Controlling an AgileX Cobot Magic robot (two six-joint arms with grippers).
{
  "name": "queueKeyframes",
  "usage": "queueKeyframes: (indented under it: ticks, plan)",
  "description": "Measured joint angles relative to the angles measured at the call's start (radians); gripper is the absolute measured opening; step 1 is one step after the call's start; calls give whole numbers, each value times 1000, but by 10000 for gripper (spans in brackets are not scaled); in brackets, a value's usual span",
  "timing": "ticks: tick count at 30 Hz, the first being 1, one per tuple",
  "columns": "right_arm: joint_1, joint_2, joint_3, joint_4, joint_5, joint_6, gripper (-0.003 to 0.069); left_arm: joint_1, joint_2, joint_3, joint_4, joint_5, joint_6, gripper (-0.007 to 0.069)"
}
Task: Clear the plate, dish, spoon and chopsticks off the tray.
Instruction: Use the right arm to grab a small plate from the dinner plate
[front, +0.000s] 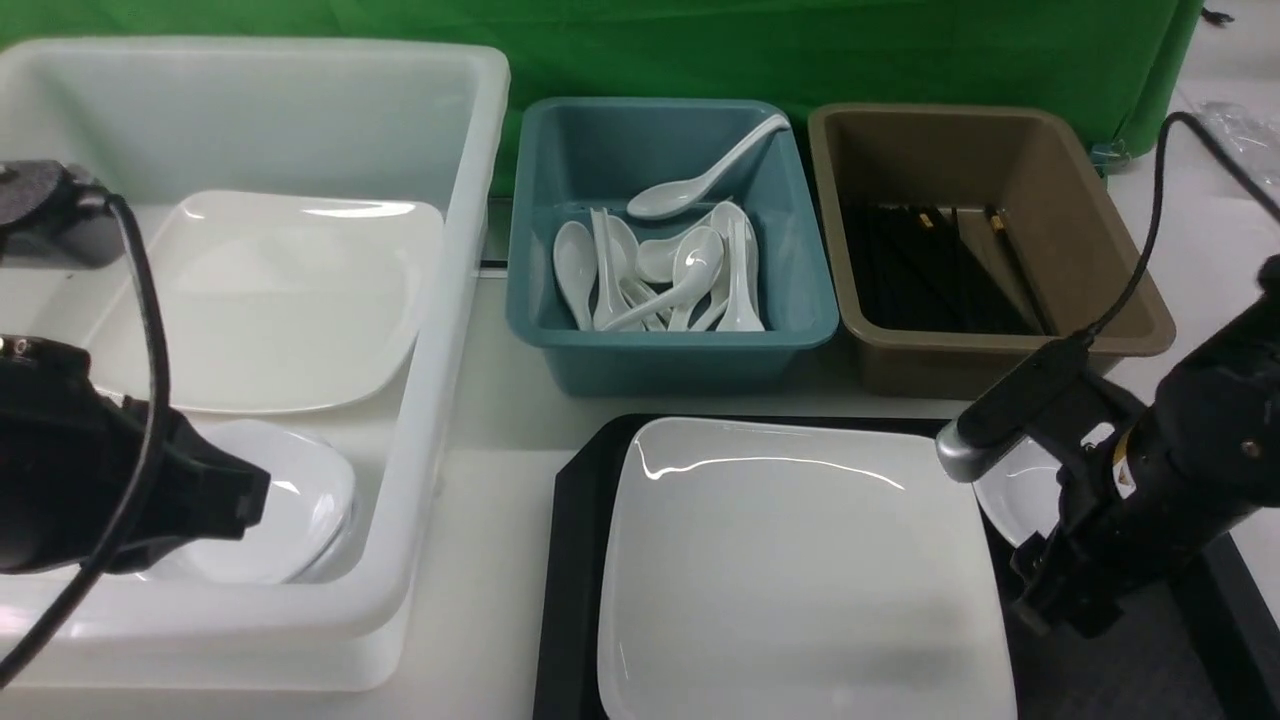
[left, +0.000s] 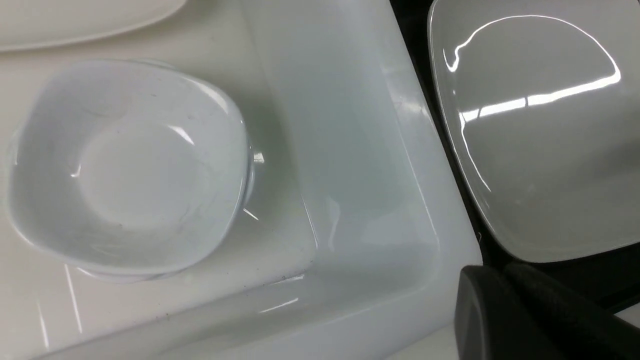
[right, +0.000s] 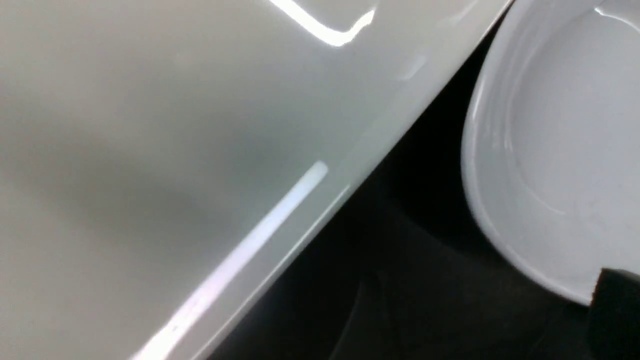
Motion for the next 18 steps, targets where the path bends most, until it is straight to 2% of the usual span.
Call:
queueKeyframes:
  ticks: [4,7,10,11,12,14,15,18]
  plan:
    - [0,76,0,-119,-37,89,566,0,0,0,1,9,0,17]
    - [0,109,0,-136,-67,107,566,0,0,0,1,9,0,17]
    - [0,135,0,-139,-83,109,536,0,0,0,1,10,0,17]
    - [0,143,0,-141,-87,109,459,0,0,0,1,10,0,17]
    - [0,143,0,-141,-87,109,447,0,0,0,1,10,0,17]
    - [0,138,0,-146,-94,106,232,0,0,0,1,10,-2,17]
    - [1,130,0,-148,-114,105,174,0,0,0,1,10,-4,17]
    - [1,75,-2,-157,-106,107,100,0,0,0,1,13,-20,17]
